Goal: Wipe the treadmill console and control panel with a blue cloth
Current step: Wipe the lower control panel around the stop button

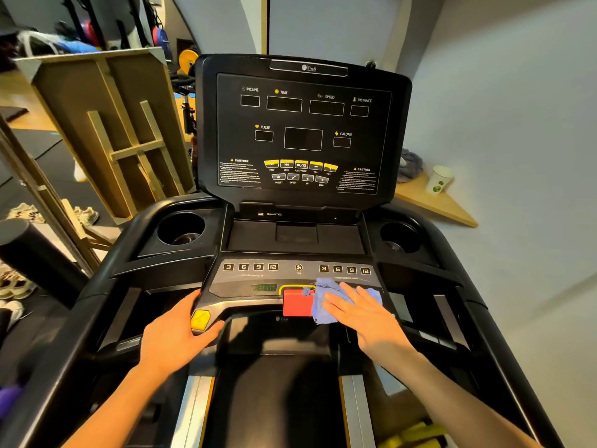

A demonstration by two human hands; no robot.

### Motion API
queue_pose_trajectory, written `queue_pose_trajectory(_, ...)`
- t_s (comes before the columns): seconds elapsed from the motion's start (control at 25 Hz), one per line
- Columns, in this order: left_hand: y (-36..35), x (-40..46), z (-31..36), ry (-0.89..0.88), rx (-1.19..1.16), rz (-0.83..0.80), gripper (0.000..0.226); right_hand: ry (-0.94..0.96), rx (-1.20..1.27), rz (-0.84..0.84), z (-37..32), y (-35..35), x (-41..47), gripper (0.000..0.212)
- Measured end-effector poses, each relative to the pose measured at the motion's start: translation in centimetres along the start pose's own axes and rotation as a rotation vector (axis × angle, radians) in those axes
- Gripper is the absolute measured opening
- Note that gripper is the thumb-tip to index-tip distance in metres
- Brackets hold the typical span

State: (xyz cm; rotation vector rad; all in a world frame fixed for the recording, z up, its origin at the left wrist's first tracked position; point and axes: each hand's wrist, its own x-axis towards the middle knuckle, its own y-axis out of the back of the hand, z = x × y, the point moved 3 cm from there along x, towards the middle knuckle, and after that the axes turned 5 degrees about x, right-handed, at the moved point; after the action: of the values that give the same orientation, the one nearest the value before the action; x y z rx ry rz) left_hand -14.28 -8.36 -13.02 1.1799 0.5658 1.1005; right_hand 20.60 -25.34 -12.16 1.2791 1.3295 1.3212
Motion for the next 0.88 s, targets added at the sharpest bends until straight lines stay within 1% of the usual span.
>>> queue_pose_trajectory(0.16, -0.1, 0.0, -0.1, -0.005, 0.000, -0.009, 0.091, 0.020, -0.083, -0.033, 2.0, -0.9, -1.5, 0.104)
queue_pose_trajectory(0.32, -0.3, 0.1, -0.3, 0.009, 0.015, -0.016, 0.091, 0.038, -0.059, 0.033, 2.6, 0.4, -3.0, 0.103)
queue_pose_trajectory(0.48, -0.4, 0.1, -0.3, 0.016, 0.027, -0.014, 0.090, 0.000, -0.091, 0.017, 2.3, 1.7, -3.4, 0.105)
queue_pose_trajectory(0.64, -0.6, 0.1, -0.3, 0.027, 0.032, -0.016, 0.093, -0.065, 0.025, 0.106, 2.7, 1.1, -4.0, 0.112)
queue_pose_trajectory(0.8, -0.7, 0.2, -0.6, 0.024, 0.028, -0.024, 0.092, -0.065, 0.064, 0.139, 2.7, 1.8, -3.6, 0.105)
queue_pose_trajectory(0.88, -0.8, 0.2, -0.6, 0.023, 0.035, -0.025, 0.092, -0.089, 0.121, 0.192, 3.1, 1.9, -3.4, 0.098)
